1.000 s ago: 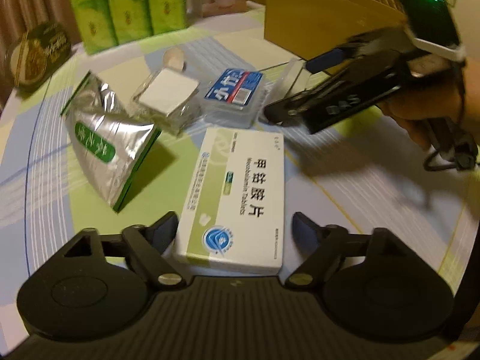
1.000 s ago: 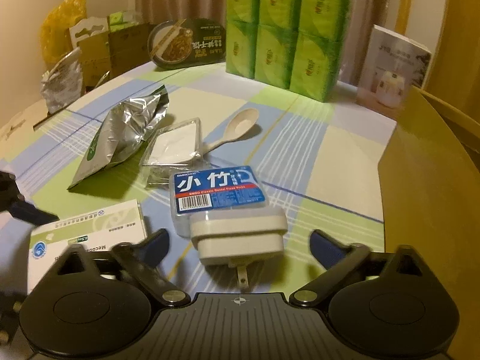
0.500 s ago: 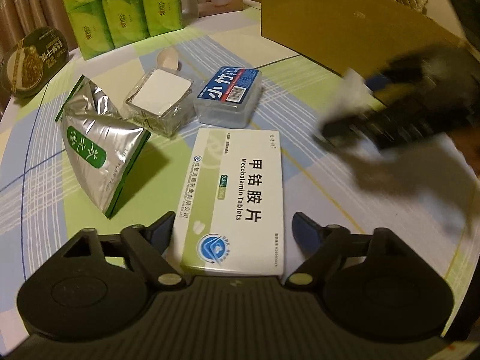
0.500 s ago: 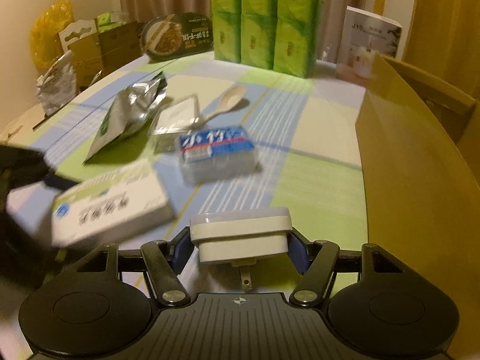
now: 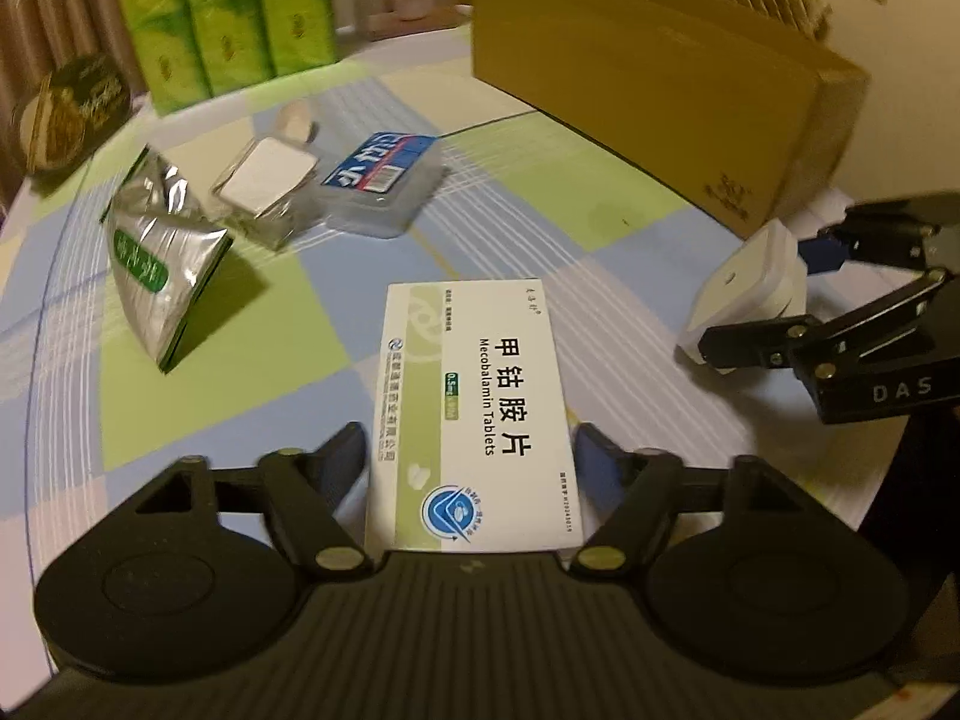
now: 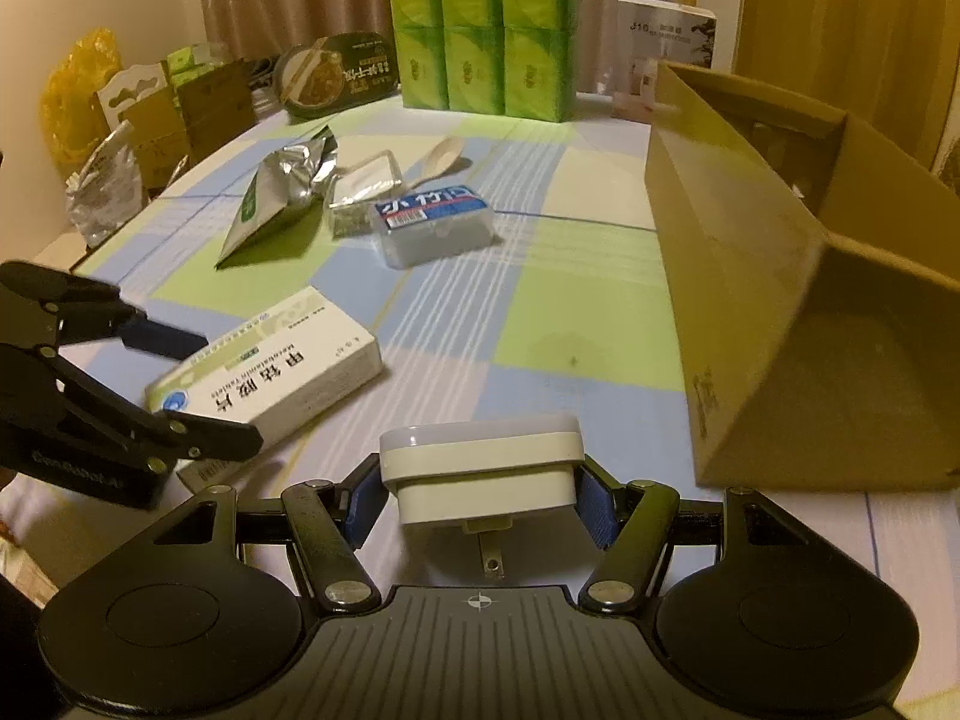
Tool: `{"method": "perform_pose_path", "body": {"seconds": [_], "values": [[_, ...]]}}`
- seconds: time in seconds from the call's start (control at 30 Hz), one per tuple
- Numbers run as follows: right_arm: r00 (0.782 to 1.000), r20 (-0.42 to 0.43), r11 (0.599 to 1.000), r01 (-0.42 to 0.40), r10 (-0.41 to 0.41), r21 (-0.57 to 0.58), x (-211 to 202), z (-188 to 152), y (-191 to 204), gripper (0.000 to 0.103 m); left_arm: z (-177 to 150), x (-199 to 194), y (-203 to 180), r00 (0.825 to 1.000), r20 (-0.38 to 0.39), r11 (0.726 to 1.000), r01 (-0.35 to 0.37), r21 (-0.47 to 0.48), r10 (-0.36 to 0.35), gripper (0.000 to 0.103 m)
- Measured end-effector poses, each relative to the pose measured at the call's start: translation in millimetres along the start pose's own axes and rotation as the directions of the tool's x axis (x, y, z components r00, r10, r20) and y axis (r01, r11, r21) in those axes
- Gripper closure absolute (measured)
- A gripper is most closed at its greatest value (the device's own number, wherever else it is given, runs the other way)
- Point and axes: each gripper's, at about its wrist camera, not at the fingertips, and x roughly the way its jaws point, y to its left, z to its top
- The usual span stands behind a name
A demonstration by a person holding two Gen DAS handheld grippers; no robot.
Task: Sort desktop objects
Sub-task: 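Lift and carry the tablet box and plug adapter toward the cardboard box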
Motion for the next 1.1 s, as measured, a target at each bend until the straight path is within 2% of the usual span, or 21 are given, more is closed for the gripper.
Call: {"method": "perform_pose_path", "body": {"seconds": [0.1,0.27,0.37,0.6,0.87,0.9,0.93,1.1], "values": [[1.000,0.008,1.000,0.013,-0.013,0.001,-2,-7,0,0.040,4,4,-11,0.999,0.015,0.998,-0.031,0.053,0.031,0.020],[0.999,0.032,0.999,0.030,-0.031,0.032,-7,-14,-3,0.040,12,16,-9,0.999,0.004,0.999,-0.036,0.026,0.036,0.022],[0.999,0.040,0.999,0.028,-0.029,0.037,-8,-15,-4,0.040,11,21,-3,1.000,-0.024,1.000,-0.017,-0.008,0.017,0.035],[0.998,0.056,0.999,0.031,-0.031,0.014,-6,-14,0,0.040,11,13,-3,1.000,-0.014,1.000,-0.017,-0.017,0.017,0.036],[0.997,0.063,0.999,0.043,-0.042,-0.015,0,-16,2,0.031,16,13,-9,1.000,-0.007,1.000,-0.010,-0.004,0.010,0.036],[0.997,0.061,0.999,0.042,-0.041,-0.017,2,-16,3,0.031,16,13,-9,1.000,-0.005,1.000,-0.010,-0.004,0.010,0.036],[0.998,0.059,0.999,0.039,-0.038,-0.014,2,-16,3,0.041,16,13,-8,1.000,-0.004,1.000,-0.010,-0.005,0.010,0.036],[0.996,0.082,0.999,0.048,-0.048,-0.007,-5,-17,3,0.041,21,7,-9,1.000,0.018,1.000,-0.005,-0.012,0.005,0.036]]}}
